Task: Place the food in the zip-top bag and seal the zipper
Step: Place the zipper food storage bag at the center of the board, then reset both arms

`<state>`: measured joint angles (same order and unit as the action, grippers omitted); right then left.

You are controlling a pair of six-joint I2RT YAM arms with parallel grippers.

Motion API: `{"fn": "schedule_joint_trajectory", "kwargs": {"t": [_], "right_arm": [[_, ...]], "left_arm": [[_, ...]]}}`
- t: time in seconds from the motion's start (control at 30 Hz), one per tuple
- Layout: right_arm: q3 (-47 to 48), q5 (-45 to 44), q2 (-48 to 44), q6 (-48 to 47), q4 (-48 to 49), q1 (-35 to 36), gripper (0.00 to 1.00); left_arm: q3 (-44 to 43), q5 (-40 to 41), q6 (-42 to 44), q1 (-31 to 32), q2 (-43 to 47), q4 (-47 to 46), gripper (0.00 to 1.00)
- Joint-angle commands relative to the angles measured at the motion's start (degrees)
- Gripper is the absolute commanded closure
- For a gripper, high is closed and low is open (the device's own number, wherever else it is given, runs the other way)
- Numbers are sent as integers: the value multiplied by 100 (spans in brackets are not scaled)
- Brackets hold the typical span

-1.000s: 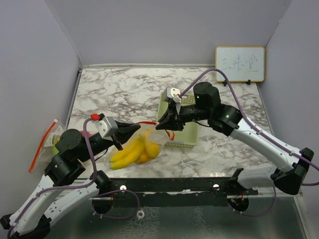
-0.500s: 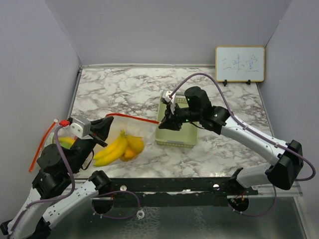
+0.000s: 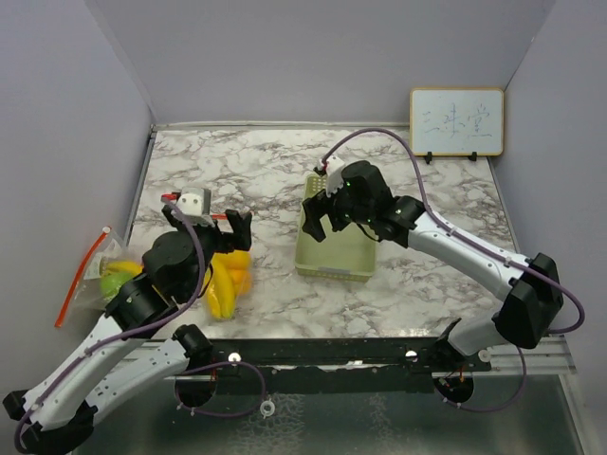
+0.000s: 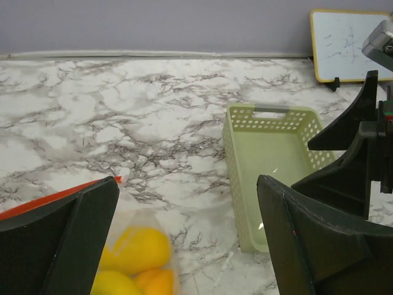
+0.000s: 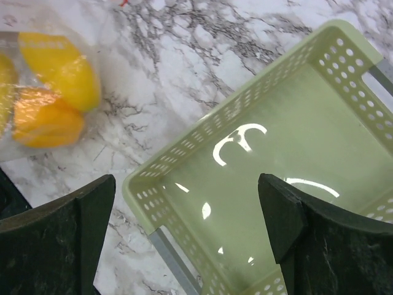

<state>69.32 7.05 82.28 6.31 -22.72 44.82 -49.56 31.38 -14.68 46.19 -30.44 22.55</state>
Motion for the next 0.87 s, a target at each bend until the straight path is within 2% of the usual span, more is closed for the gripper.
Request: {"fn": "schedule_joint_trajectory", "kwargs": {"t": [0.0,0.17,0.43,0.67,0.83], "right_arm": [[306,-909,356,592,5,-26,0],[247,-1113,388,763,13,-26,0],[121,-1192,136,847,-74,-109,0],[11,-1087,110,887,-22,-174,0],[11,-1048,155,908,-14,-205,0]], "left_arm": [[-518,448,-664,-5,-752,339,1],[-1556,952,-1610,-1,-2164,1795,1],[-1882,1852,-2905,-10,-2987,2423,1],[-2287,2096,-3270,-6,-3429,2911,1],[-2098,2121,-2943,-12,-3375,2646,1]]}}
